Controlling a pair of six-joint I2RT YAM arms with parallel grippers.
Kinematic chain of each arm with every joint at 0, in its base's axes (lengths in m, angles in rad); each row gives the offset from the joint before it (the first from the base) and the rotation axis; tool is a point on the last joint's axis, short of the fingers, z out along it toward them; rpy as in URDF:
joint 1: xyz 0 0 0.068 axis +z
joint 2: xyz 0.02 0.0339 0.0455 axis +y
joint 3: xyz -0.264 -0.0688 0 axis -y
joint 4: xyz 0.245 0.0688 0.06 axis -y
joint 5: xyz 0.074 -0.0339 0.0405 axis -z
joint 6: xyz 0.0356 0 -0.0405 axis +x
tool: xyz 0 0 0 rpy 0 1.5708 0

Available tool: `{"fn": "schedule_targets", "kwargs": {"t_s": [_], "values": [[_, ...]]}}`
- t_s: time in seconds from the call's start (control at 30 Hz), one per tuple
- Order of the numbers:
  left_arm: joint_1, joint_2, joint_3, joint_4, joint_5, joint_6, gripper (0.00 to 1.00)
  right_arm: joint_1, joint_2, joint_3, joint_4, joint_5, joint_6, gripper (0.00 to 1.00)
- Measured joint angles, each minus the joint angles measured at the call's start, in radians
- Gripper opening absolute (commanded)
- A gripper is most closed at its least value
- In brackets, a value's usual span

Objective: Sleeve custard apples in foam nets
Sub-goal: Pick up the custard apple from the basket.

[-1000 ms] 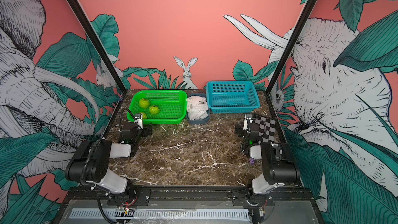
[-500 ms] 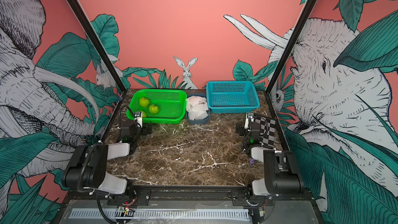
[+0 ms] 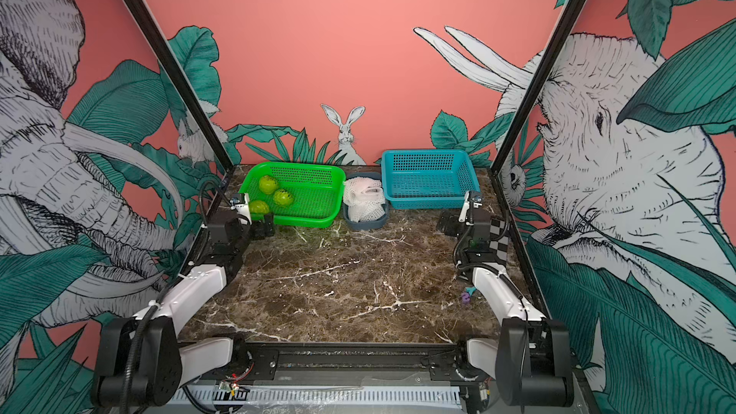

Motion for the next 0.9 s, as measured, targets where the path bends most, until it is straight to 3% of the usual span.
{"fn": "schedule_targets", "kwargs": {"t_s": [0.07,0.13,0.27,0.53,0.9], "values": [[0.004,-0.014,0.039,-0.050,0.041,-0.055,0.98,-0.009,-0.002,0.003,0.037,-0.106,0.109,0.99],[0.008,-0.006,0.111,-0.117,0.090,-0.098,0.91,-0.012,0.025,0.027,0.053,-0.200,0.199,0.95],[0.008,0.098,0.336,-0.298,0.176,-0.143,0.82,0.011,0.072,0.096,0.002,-0.283,0.283,0.89],[0.008,0.305,0.591,-0.579,0.269,-0.207,0.85,0.170,0.073,0.244,-0.254,-0.239,0.231,0.87],[0.001,0.628,0.951,-0.885,0.198,-0.227,0.91,0.369,0.105,0.325,-0.454,-0.130,0.149,0.95]]}}
